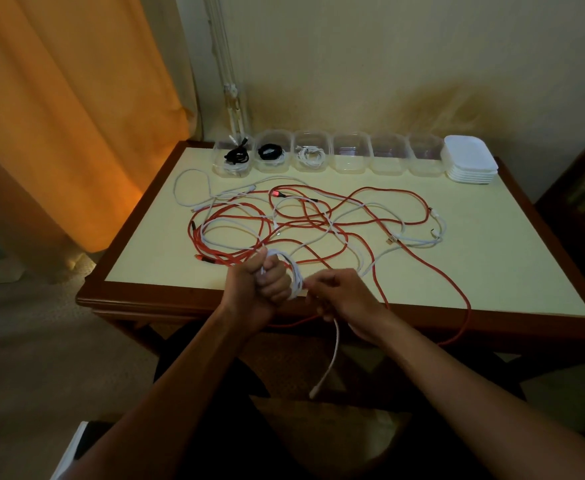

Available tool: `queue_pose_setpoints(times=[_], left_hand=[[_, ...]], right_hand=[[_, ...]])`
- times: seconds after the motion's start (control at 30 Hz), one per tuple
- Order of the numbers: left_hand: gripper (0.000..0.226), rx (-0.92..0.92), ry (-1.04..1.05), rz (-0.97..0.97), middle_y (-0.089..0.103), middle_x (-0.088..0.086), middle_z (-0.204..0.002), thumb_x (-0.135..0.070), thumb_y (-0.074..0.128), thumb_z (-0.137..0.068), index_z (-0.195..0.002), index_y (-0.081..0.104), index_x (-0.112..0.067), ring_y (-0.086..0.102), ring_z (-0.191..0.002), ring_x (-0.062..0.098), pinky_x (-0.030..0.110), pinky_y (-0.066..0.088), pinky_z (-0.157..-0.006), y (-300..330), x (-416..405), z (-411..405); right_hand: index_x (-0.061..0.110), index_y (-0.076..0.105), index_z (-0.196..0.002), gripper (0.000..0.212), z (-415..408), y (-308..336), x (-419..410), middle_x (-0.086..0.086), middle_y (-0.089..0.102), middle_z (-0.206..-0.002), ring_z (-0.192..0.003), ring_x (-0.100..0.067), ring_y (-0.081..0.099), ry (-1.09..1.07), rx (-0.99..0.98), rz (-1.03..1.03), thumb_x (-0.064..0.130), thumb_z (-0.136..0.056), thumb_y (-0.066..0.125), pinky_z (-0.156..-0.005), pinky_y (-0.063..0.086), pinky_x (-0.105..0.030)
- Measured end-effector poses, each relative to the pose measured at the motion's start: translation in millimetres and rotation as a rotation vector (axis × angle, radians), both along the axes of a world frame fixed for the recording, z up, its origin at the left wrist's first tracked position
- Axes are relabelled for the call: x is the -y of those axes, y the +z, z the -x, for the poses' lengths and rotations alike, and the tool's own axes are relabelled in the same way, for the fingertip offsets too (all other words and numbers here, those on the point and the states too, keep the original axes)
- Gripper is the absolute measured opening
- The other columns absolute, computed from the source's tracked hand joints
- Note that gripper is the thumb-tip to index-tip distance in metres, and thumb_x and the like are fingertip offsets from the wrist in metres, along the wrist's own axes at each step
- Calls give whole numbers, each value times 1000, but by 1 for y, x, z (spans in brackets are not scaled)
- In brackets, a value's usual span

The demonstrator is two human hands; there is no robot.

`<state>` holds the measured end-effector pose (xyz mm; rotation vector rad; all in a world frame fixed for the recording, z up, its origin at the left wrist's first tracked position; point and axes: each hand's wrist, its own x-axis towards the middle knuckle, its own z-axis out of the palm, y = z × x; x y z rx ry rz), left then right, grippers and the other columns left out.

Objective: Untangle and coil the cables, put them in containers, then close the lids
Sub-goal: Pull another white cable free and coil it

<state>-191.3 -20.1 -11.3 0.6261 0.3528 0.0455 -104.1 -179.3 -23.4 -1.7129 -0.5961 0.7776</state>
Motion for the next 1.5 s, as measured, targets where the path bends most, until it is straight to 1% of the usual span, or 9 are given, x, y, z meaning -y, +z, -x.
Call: queue_pose_setpoints(times=[0.13, 0.33, 0.47, 0.57, 0.7, 0.87, 1.03, 1.2, 1.5], left_hand=[[33, -55, 133, 117, 41, 0, -70, -35, 31, -102, -89, 50, -12, 37, -64, 13, 28, 33, -70, 2, 2, -6], [31, -184, 175, -203, 46, 3, -82, -15, 36, -102, -126, 51, -3, 42, -73, 14, 28, 38, -74, -6, 2, -10], [30, -188, 64, -429, 51, 3, -83, -9, 36, -103, -127, 53, -4, 49, -75, 13, 27, 45, -74, -11, -1, -6], [38, -137, 28, -281, 47, 1, -70, 0, 31, -94, -126, 51, -1, 44, -62, 11, 26, 40, -65, -10, -3, -4], [32, -137, -80, -293, 29, -2, -56, -20, 29, -102, -88, 55, -6, 25, -48, 9, 24, 24, -50, -6, -7, -2], [42, -116, -235, -523, 28, -4, -49, -17, 27, -101, -61, 39, -16, 19, -43, 9, 23, 17, -43, -3, -7, -2], [40, -96, -260, -554, 27, -4, -51, -18, 29, -100, -61, 38, -18, 18, -44, 11, 27, 14, -46, 3, -1, -8], [44, -125, -172, -308, 27, -5, -47, -22, 29, -102, -60, 41, -16, 19, -42, 9, 24, 16, -46, -6, 4, -11], [38, -289, -82, -770, 54, 6, -67, -32, 34, -104, -78, 53, -11, 55, -62, 19, 32, 47, -67, -21, 18, -20]], right_hand=[[15, 67, -116, 22, 14, -6, 0, -5, 67, -69, -50, -11, 55, 208, -64, 159, 24, -103, 51, -46, 41, -19], [6, 68, -107, 25, 15, 5, -2, 0, 61, -61, -45, -4, 51, 297, 91, 291, 25, -102, 53, -48, 40, -18], [7, 70, -101, 23, 13, 4, -1, 0, 66, -68, -51, -2, 58, 246, 217, 336, 24, -100, 56, -53, 42, -16], [9, 69, -107, 24, 12, 0, 1, -7, 73, -93, -78, -17, 69, 209, 196, 332, 29, -99, 58, -66, 51, -25], [9, 51, -140, 44, 3, 2, -1, -8, 59, -136, -122, -22, 58, 8, 374, 322, 28, -100, 56, -94, 45, -27], [10, 55, -136, 39, -7, 11, -3, -7, 59, -136, -124, -21, 54, -164, 721, 193, 26, -100, 56, -93, 44, -25], [8, 62, -130, 33, -3, 16, -4, -6, 69, -123, -105, -3, 59, 44, 636, 58, 17, -98, 58, -81, 46, -4], [9, 65, -126, 32, 1, 16, -4, -5, 72, -113, -99, -9, 66, -28, 508, 40, 15, -95, 63, -85, 57, -25], [7, 72, -111, 22, -9, 14, -6, -3, 73, -98, -89, -11, 70, -32, 434, 96, 14, -92, 66, -76, 60, -25]])
